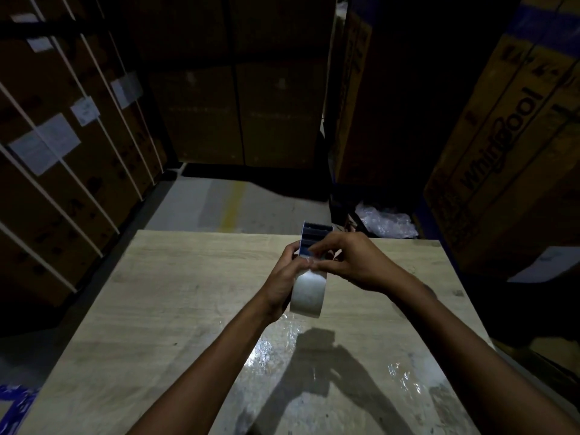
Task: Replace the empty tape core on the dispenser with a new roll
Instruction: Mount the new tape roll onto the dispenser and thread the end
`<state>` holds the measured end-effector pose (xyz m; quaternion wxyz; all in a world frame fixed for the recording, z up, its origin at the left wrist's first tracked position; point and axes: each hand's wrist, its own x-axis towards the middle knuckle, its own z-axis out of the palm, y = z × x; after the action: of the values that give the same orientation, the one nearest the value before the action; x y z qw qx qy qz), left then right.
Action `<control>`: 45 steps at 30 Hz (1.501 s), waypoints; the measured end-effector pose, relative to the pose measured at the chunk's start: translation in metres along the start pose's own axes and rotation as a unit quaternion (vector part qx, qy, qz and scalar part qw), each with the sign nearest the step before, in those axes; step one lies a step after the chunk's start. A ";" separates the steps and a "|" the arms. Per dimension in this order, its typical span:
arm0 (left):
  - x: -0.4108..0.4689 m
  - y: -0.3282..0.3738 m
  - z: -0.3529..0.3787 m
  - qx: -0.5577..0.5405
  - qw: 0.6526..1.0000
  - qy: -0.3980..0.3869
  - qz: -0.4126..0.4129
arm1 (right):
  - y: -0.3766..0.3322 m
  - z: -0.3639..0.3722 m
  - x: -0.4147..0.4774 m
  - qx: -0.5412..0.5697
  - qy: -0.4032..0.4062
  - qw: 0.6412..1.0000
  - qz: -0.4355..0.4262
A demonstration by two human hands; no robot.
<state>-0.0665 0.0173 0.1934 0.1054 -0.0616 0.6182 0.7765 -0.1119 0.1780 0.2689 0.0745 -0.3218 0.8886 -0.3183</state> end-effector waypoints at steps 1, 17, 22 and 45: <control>0.000 -0.001 0.000 0.003 1.000 -0.001 0.000 | -0.002 -0.001 0.002 -0.008 -0.008 1.000 0.004; -0.010 -0.015 0.002 -0.109 0.993 0.031 -0.026 | -0.020 0.012 0.003 -0.111 -0.050 0.993 -0.005; -0.011 -0.019 -0.006 -0.072 0.997 0.029 0.006 | -0.025 0.018 -0.002 -0.142 -0.013 0.989 -0.024; -0.017 0.026 -0.030 0.062 0.992 -0.105 0.007 | -0.047 -0.009 0.016 -0.278 -0.014 0.959 -0.063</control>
<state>-0.0578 -0.0191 0.2154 0.1677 0.0315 0.6513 0.7394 -0.1030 0.1451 0.3056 -0.0253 -0.3896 0.9188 -0.0586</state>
